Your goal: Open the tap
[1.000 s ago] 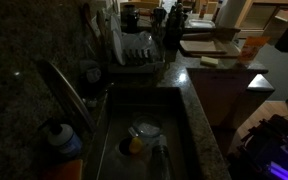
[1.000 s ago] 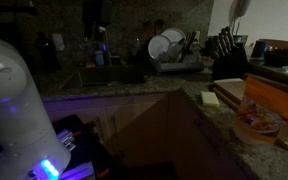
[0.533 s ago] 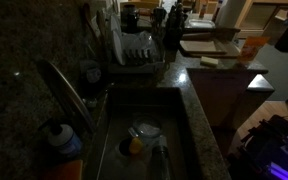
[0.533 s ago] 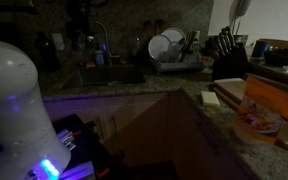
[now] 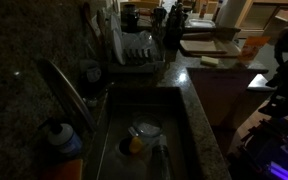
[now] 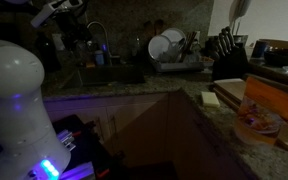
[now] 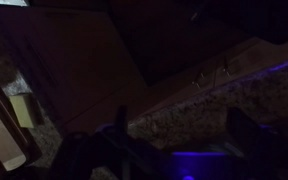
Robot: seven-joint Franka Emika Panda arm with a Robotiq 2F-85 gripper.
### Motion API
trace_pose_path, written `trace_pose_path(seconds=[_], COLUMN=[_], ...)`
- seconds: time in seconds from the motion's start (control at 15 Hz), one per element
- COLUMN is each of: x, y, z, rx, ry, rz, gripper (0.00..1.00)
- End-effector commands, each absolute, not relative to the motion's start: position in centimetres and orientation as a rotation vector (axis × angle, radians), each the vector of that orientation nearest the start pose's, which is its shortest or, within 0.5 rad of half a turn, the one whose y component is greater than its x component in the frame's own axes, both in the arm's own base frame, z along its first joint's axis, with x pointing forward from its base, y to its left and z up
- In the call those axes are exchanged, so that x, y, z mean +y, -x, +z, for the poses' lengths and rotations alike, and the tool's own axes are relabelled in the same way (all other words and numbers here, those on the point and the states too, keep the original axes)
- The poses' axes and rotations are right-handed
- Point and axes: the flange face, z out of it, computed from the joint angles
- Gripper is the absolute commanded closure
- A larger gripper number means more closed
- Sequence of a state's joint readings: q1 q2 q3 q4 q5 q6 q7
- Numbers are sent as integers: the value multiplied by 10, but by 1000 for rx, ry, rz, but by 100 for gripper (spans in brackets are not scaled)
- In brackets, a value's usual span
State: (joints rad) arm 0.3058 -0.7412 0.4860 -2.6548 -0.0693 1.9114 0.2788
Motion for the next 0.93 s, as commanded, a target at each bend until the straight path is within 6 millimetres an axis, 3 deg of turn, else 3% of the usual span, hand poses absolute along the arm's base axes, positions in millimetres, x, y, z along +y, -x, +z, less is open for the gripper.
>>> trace_pose_path(seconds=[0.0, 0.13, 0.27, 0.33, 0.53, 0.6, 0.73, 0.87], x=[190, 157, 139, 149, 137, 133, 144, 171], y=[-284, -300, -298, -303, -305, -308, -327, -340], z=[455, 467, 473, 471, 477, 469, 426, 395], rx=[-724, -785, -857, -786, -825, -814, -917, -989], ry=[3254, 3145, 3026, 3124, 3054, 3073, 2937, 2842], rz=[-167, -219, -173, -184, -185, -144, -26, -29], gripper=[0, 0, 0, 0, 0, 0, 0, 0])
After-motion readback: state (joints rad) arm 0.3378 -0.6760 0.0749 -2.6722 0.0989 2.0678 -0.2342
